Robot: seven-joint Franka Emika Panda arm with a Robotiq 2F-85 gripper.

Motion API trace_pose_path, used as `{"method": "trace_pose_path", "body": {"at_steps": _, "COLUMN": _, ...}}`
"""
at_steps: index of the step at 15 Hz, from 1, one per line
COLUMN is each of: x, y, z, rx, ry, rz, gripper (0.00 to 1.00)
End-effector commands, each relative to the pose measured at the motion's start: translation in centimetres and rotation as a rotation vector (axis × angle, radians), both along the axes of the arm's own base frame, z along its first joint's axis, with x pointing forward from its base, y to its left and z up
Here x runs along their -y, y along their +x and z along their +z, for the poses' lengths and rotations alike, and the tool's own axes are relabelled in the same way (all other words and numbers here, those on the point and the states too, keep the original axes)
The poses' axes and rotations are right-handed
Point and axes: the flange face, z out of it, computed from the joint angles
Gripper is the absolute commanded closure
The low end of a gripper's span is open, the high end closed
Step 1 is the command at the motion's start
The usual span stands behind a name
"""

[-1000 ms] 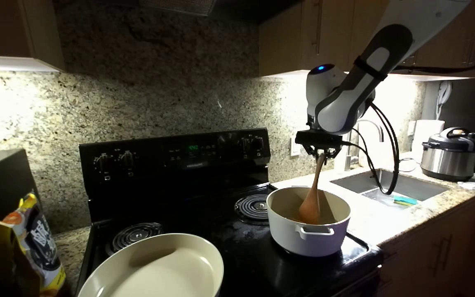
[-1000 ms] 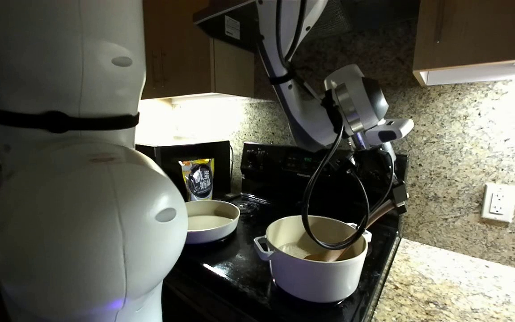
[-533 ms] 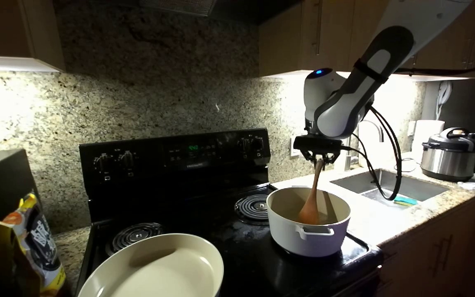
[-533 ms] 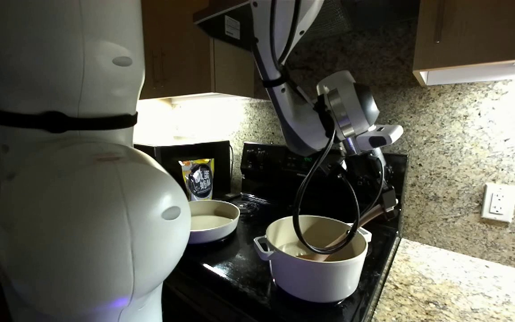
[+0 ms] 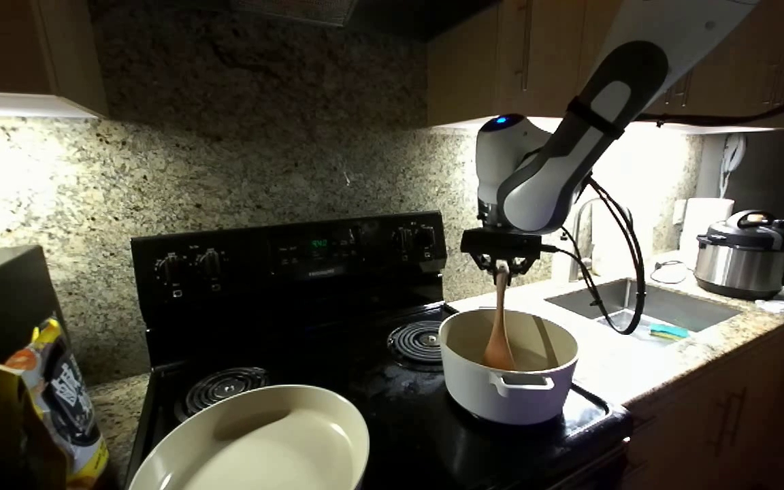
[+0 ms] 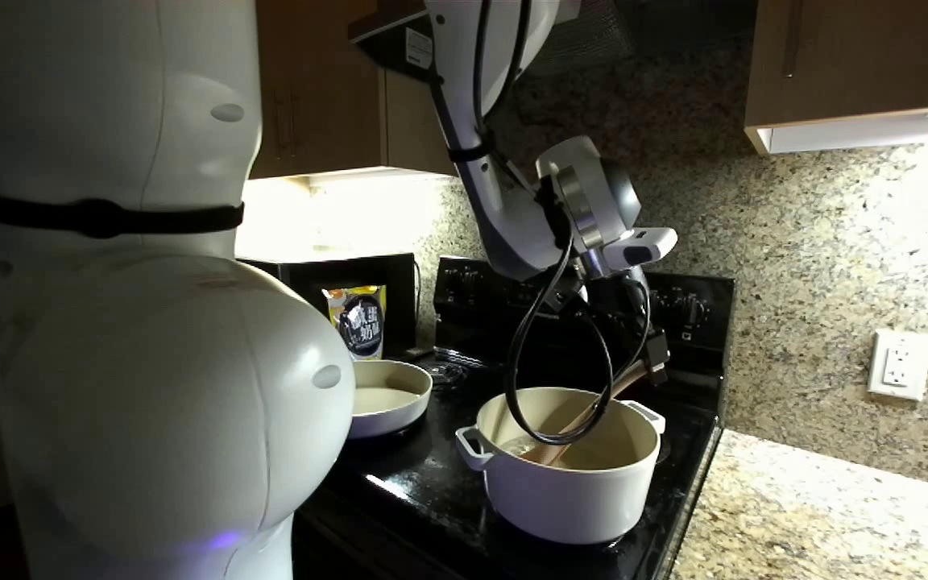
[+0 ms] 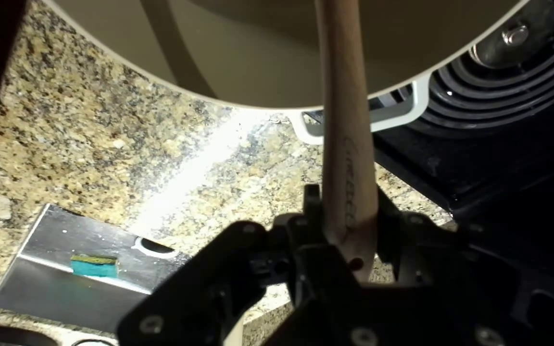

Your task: Use the wooden spoon to stir the liquid in the white pot.

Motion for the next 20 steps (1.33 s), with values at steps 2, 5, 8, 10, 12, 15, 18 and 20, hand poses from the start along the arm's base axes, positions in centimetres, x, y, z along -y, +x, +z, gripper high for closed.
{"method": "trace_pose_path", "body": {"at_steps": 2, "x": 0.5, "y": 0.7, "z": 1.4, "rx": 0.035, "ry": -0.003, "rz": -0.021, "gripper": 0.93}}
{"method": "trace_pose_path", "body": {"at_steps": 5, "x": 1.8, "y": 1.3, "z": 2.1, "rx": 0.054, "ry": 0.001, "rz": -0.048, "gripper": 0.93}}
{"method": "trace_pose_path", "body": {"at_steps": 8, "x": 3.6, "y": 1.3, "z": 2.4, "rx": 0.062, "ry": -0.006, "rz": -0.085, "gripper": 0.93}}
{"method": "trace_pose_path", "body": {"at_steps": 10, "x": 4.6, "y": 0.7, "z": 2.1, "rx": 0.061, "ry": -0.021, "rz": -0.105, "gripper": 0.93}}
{"method": "trace_pose_path", "body": {"at_steps": 12, "x": 5.6, "y": 0.2, "z": 1.8, "rx": 0.064, "ry": -0.043, "rz": -0.127, "gripper": 0.93}}
{"method": "trace_pose_path", "body": {"at_steps": 15, "x": 5.6, "y": -0.9, "z": 1.4, "rx": 0.066, "ry": -0.067, "rz": -0.142, "gripper": 0.93}}
{"method": "trace_pose_path", "body": {"at_steps": 18, "x": 4.0, "y": -1.7, "z": 0.2, "rx": 0.042, "ry": -0.092, "rz": -0.093, "gripper": 0.93}}
{"method": "trace_pose_path", "body": {"at_steps": 20, "x": 2.8, "y": -2.0, "z": -0.6, "rx": 0.021, "ry": -0.101, "rz": -0.054, "gripper": 0.93}}
